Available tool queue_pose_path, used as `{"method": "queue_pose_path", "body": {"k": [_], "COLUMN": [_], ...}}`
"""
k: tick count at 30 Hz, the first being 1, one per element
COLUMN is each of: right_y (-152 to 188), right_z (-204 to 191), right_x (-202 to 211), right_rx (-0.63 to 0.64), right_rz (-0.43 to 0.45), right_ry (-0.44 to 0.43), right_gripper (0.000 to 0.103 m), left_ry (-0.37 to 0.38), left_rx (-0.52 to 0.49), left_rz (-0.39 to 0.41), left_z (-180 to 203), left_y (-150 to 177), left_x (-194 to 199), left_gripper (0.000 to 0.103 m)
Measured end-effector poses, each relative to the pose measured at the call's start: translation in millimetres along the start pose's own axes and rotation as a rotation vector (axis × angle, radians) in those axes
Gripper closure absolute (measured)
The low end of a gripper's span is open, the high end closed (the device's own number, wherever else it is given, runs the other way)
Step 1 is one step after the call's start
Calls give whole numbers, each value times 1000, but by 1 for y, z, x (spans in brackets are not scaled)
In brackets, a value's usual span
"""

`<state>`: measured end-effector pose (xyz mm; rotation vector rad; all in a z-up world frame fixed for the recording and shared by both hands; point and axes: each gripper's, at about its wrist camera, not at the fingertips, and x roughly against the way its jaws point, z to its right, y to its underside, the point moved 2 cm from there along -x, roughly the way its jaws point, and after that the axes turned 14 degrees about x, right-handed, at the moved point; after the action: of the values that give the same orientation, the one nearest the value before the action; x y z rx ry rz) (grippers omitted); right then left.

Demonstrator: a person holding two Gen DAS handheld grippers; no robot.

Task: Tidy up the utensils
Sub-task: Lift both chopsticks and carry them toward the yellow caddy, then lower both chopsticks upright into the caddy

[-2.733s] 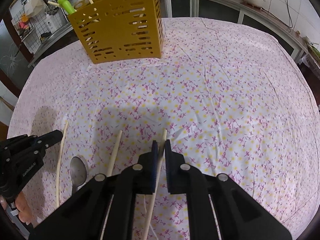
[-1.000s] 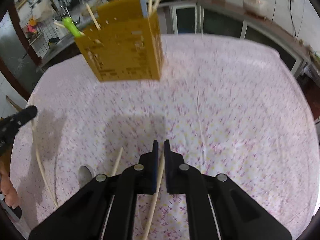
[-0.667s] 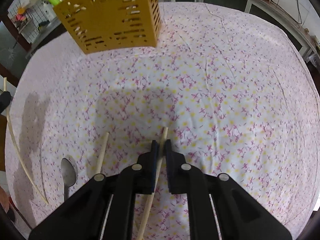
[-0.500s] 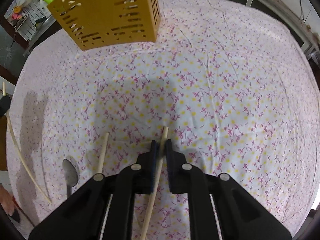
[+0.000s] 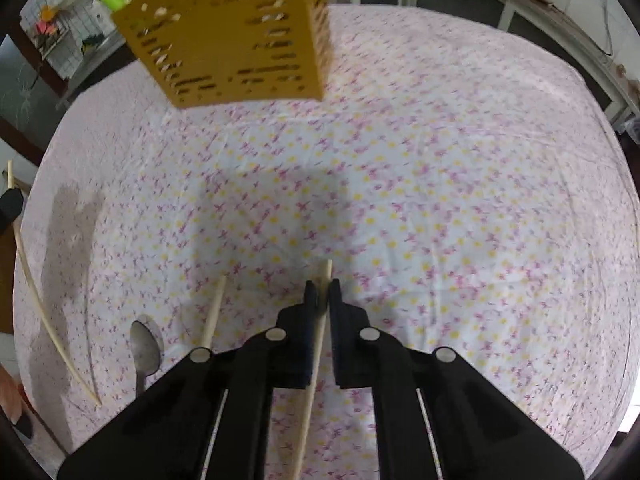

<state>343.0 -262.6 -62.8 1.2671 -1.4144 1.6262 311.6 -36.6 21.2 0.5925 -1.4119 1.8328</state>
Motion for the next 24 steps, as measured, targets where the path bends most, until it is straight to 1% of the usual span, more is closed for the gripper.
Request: {"method": "queue_pose_path", "body": {"k": [3,4,5,6,8,9,10,11,13,14,17,19,21,24], "right_y": [5,6,6,5,3,0,1,1,-3,-8,-14,-26,-37,-60], "right_z": [6,8,9,8,9,11,8,6,1,9,8,15,22,19], "right_x": [20,32,46,55,86,95,109,121,142,148,179,199,217,235], "right_rx": [-24,-27,-25,-28,-19,-10,-2,4,12,17,21,5,-8,-21], "right_rz": [81,127,195,234,391,435,498,562,677,711,870,937,1000,1041], "right_ry": [-11,-5,-13,-11,3,19,62,83,105,116,163,158,169,155], "right_gripper": [97,97,97,97,97,97,97,97,97,97,97,97,97,97], "left_ry": [10,14,21,27,43,50,61,79,103,114,150,181,192,209], "left_rx": [4,3,4,7,18,22,28,36,39,41,63,77,76,64], "left_rz": [21,34,45,55,89,101,121,150,195,223,300,351,385,441], "left_z": [0,1,0,0,0,-1,0,-1,0,0,0,1,6,18], "left_y": [-4,-6,-8,-10,-17,-19,-23,-27,-36,-40,-58,-74,-92,-117], "left_x": [7,11,14,16,22,25,28,32,39,43,54,60,64,71], "left_gripper": [99,99,99,99,99,99,99,99,99,99,99,99,99,99]}}
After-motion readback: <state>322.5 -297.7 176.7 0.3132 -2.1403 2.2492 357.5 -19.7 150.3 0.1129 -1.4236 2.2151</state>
